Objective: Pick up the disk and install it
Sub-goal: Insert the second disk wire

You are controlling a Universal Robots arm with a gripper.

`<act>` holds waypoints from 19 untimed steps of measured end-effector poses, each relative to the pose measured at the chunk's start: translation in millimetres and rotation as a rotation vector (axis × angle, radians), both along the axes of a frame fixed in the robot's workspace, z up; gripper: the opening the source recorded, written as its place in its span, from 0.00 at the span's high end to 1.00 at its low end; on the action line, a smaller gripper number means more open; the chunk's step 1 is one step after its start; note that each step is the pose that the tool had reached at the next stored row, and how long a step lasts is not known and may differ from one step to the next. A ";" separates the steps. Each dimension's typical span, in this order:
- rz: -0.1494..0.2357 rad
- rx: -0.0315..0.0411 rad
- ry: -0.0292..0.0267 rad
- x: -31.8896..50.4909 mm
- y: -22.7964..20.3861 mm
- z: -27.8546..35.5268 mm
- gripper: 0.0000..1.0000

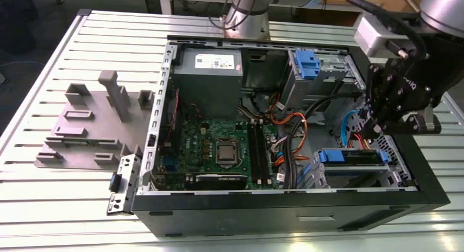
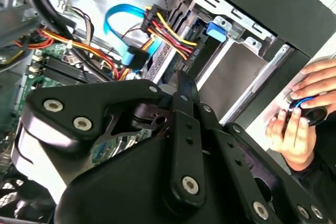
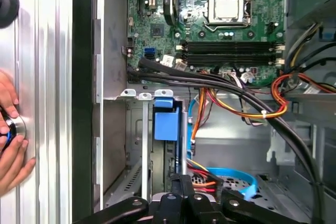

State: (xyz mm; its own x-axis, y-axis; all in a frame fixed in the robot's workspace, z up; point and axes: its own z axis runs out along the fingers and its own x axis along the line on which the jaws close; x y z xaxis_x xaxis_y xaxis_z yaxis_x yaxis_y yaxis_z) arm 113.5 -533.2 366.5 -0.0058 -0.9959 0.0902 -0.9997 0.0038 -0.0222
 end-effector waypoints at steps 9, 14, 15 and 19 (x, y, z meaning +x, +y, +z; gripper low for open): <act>0.000 -0.0053 0.0000 -0.2 17.1 9.2 0.89; 0.000 -0.0119 0.0000 -0.3 25.4 14.4 0.89; 0.000 -0.0129 0.0000 -0.3 27.4 15.0 0.89; 0.000 -0.0157 0.0000 -0.3 36.9 15.7 0.89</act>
State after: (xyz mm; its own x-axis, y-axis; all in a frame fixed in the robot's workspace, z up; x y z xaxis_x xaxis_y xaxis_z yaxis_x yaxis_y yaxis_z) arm 113.2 -496.3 382.3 -0.0058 -0.9944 0.1059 -0.9997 0.0035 -0.0223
